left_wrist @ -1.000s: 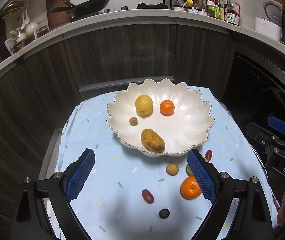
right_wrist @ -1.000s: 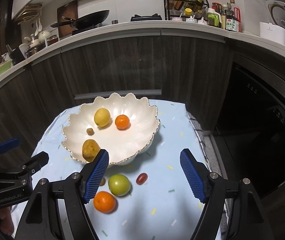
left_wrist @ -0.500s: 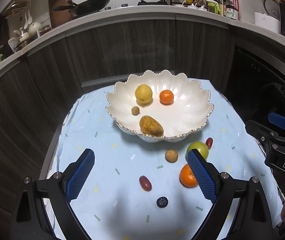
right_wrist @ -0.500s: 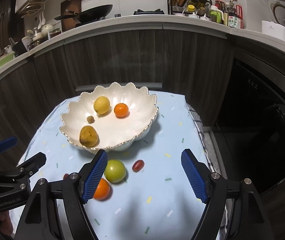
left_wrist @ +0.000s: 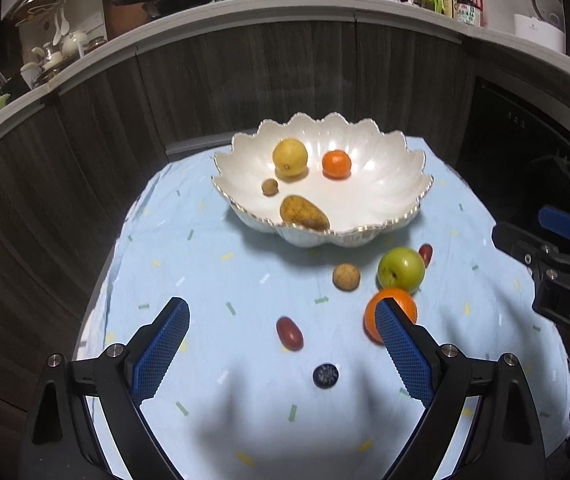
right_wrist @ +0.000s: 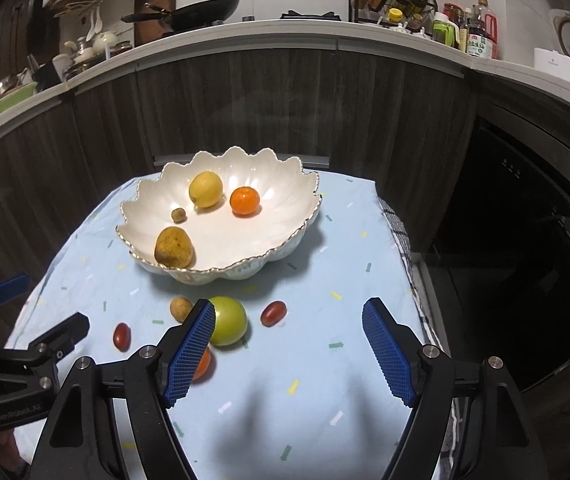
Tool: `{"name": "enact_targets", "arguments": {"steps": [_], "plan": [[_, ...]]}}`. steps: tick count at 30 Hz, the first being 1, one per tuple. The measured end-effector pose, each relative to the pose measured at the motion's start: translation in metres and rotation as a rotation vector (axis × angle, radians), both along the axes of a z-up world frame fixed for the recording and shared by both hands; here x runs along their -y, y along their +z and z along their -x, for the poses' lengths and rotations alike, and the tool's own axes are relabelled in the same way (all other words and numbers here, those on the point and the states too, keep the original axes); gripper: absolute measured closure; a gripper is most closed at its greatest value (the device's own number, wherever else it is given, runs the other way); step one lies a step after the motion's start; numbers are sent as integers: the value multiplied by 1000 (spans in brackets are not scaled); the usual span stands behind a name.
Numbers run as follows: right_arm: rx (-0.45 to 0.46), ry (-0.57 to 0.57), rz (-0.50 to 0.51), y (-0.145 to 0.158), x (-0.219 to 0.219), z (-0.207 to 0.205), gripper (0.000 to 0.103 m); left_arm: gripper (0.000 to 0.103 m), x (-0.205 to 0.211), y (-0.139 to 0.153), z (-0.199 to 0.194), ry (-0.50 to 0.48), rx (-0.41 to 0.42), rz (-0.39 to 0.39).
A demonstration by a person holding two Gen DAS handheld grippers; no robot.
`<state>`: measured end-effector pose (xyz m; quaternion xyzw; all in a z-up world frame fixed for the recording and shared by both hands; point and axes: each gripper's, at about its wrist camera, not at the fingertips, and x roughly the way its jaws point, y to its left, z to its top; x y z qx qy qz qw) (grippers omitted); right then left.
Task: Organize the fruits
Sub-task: 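Withdraw both tools from the bowl toward the loose fruits on the cloth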
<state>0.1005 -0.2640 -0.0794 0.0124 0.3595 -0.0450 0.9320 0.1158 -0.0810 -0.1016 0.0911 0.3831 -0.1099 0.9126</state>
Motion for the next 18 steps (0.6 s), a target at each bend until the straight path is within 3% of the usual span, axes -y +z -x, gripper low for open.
{"name": "enact_targets", "arguments": {"steps": [18], "plan": [[-33,107,9,-33,15,-17,26,15,19,-36,16,50,-39,-13]]}}
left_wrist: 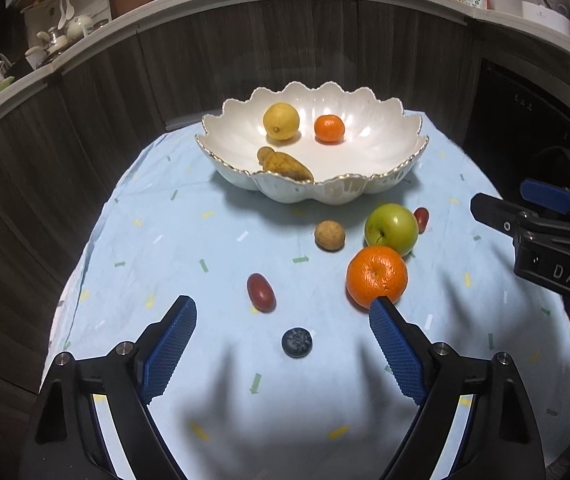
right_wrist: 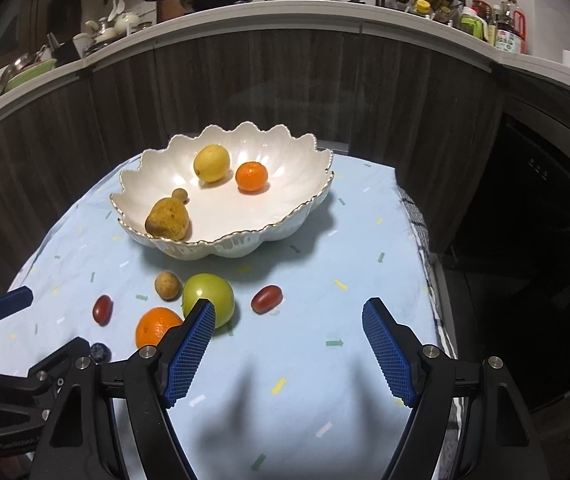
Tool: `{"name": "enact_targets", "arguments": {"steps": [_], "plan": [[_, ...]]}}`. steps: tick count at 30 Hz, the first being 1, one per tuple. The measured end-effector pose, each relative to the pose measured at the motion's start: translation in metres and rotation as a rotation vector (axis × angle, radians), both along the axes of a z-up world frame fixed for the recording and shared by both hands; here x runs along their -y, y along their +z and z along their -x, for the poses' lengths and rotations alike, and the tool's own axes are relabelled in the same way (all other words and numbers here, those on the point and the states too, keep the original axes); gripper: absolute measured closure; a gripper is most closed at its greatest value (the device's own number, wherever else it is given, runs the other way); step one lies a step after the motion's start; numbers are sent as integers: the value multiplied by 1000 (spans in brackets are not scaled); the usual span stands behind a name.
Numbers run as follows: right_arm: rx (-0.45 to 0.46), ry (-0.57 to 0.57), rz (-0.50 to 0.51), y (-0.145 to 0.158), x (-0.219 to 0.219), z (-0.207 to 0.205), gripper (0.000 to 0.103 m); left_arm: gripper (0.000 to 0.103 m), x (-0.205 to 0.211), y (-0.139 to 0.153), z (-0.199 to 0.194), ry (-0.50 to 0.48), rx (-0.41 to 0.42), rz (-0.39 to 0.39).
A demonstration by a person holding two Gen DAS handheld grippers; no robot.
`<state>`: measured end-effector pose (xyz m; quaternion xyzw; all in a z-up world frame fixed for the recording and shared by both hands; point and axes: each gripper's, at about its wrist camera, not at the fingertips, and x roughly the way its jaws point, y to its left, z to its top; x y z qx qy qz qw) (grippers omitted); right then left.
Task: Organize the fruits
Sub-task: 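Withdraw both tools from the bowl toward the loose fruits on the cloth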
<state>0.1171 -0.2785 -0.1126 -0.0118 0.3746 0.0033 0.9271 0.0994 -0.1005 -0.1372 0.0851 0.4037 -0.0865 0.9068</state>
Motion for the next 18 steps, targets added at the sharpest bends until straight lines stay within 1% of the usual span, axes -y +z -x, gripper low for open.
{"name": "enact_targets", "arguments": {"steps": [4,10,15,18], "plan": [[-10,43,22,-7,-1,-7,26,22,0,-9,-3,33,-23,3],[-27,110,48,-18,-5,-17,26,24,3,-18,-3,50,-26,0],[-43,153,55,-29,-5,-26,27,30,5,-29,-7,67,-65,2],[-57,176,56,-35,-7,-30,27,30,5,-34,-6,79,-75,6]]}}
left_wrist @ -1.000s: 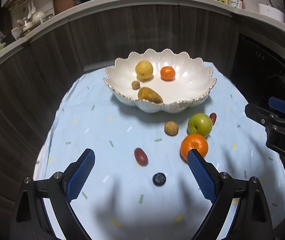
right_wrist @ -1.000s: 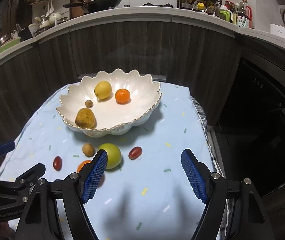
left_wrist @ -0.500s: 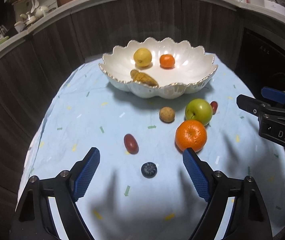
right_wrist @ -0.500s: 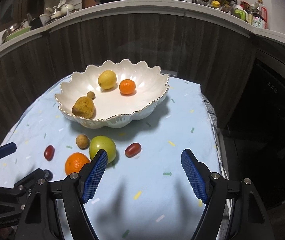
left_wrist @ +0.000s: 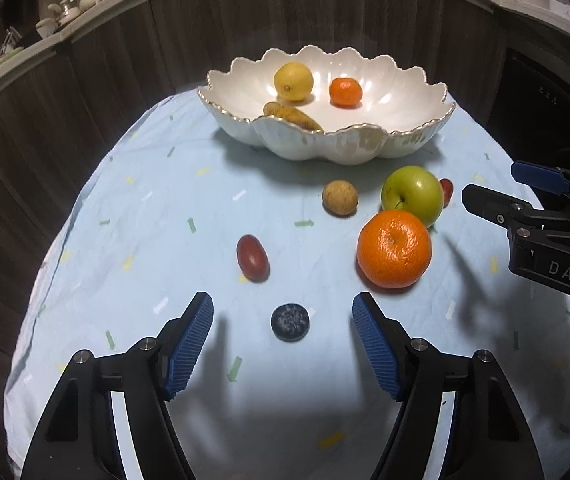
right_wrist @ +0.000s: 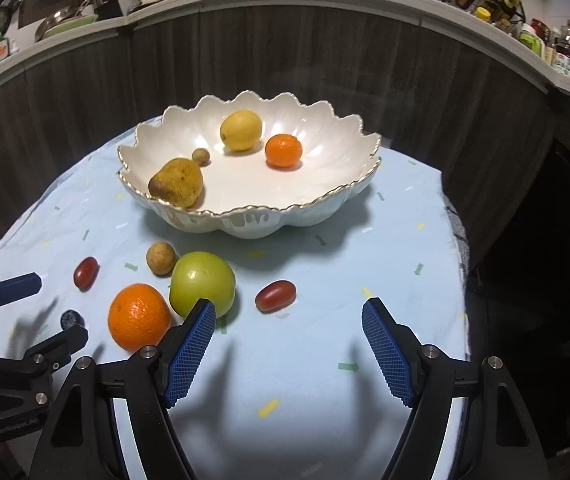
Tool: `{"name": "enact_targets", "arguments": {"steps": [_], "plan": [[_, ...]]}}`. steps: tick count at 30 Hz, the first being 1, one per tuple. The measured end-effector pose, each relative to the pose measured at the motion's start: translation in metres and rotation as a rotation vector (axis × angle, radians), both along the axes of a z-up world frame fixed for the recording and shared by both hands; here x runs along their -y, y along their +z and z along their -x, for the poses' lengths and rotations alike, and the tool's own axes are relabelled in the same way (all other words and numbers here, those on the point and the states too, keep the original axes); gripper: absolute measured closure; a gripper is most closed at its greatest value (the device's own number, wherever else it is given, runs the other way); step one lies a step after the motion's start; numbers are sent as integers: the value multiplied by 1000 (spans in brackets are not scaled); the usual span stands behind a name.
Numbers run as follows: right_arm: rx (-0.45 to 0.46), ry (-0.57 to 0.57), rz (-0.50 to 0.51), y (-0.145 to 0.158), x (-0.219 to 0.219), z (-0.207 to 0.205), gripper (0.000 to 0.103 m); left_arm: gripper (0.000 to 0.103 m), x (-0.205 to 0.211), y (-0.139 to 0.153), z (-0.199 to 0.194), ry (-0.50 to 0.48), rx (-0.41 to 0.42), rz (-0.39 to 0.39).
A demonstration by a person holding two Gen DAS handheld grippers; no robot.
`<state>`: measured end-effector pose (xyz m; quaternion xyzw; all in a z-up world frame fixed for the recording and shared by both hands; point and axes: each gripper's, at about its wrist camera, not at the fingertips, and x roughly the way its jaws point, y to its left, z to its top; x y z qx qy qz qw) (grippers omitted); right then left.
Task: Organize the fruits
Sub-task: 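Withdraw both tools from the bowl toward the loose fruits on the cloth, then close the left tool on the blueberry while the right tool grips a red date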
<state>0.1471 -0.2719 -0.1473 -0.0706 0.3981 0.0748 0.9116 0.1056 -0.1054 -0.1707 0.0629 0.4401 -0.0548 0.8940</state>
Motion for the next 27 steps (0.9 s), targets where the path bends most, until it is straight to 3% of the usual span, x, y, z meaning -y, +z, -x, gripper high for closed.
{"name": "enact_targets", "arguments": {"steps": [6,11,16,27], "plan": [[-24,51,19,-12,-4,-8,29,32,-2,-9,0,24,-15,12],[-48,77,22,-20,-4,-15,37,41,0,-16,-2,20,-38,18],[-67,100,5,-28,-2,-22,42,58,5,-14,-1,4,-30,21],[-92,119,-19,-40,-3,-37,52,68,7,-14,-5,0,-23,47]]}}
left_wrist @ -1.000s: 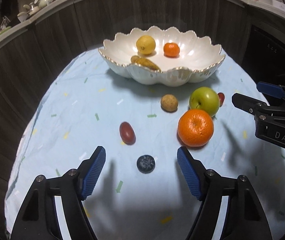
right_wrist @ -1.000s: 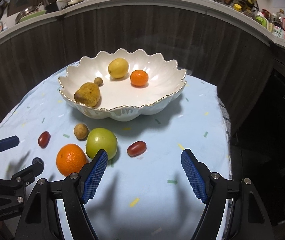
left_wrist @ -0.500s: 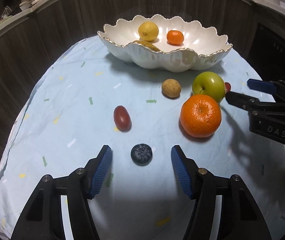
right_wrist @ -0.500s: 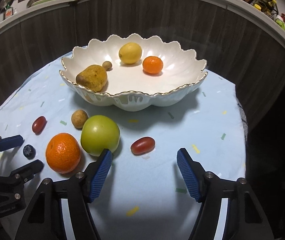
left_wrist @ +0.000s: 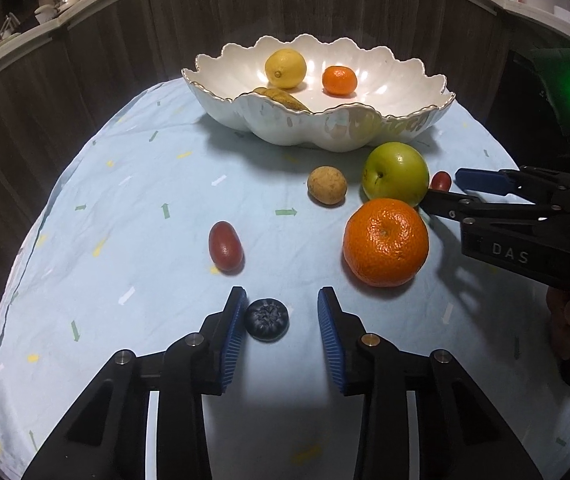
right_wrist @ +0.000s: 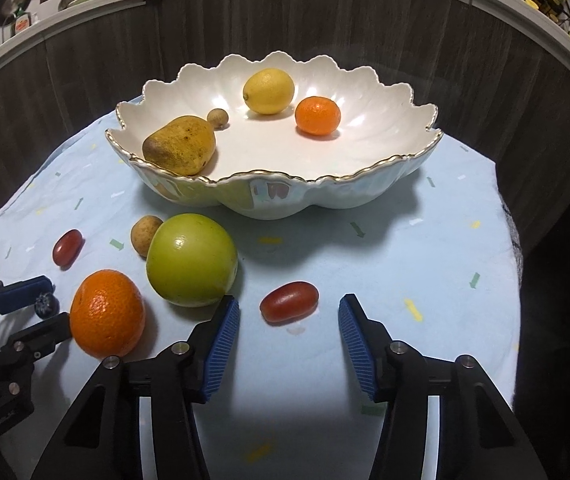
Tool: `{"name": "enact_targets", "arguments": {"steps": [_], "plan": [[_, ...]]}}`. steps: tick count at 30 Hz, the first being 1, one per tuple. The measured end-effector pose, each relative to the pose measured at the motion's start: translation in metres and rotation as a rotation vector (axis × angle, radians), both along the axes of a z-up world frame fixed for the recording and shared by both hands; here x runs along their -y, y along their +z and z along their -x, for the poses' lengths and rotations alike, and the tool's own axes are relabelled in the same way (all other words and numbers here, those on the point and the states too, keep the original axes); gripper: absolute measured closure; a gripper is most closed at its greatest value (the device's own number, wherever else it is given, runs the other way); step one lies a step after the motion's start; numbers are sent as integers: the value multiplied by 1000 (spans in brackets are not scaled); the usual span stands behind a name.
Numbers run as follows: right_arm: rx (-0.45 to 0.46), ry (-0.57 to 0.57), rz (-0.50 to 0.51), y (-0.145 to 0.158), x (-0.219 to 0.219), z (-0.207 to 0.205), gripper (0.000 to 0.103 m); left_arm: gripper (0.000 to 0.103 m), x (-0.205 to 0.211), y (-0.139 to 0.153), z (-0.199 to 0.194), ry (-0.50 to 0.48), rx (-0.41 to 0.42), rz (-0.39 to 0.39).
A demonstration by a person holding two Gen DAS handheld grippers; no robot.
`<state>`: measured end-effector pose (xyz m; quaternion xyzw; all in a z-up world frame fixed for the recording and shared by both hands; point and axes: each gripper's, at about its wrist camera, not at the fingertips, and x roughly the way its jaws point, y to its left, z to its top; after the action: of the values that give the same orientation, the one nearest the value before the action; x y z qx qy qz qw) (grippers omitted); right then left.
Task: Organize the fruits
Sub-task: 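Close the left tool on the blueberry while the right tool grips a red date, then lift the blueberry and red date and carry them over the white bowl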
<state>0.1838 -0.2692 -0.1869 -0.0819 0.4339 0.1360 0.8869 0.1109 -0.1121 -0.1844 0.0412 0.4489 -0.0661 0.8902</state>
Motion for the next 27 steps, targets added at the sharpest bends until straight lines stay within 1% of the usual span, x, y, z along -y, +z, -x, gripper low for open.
{"name": "enact_targets", "arguments": {"steps": [7,9,11,13,20,27], "plan": [[-7,-4,-13,-2,-1,-6,53,77,-1,1,0,-11,4,8],[-6,1,-14,-2,-3,-6,58,77,-1,1,-1,-12,4,9],[-4,7,-14,-1,-5,-6,69,79,-1,1,-1,-13,4,8],[-5,8,-17,-1,-6,-6,74,81,-2,1,-1,-10,2,10],[-15,-17,-36,3,-5,-2,75,82,-4,1,-2,-14,-1,15],[-13,-43,-53,13,-3,12,75,82,-5,3,-1,-19,2,13]]}}
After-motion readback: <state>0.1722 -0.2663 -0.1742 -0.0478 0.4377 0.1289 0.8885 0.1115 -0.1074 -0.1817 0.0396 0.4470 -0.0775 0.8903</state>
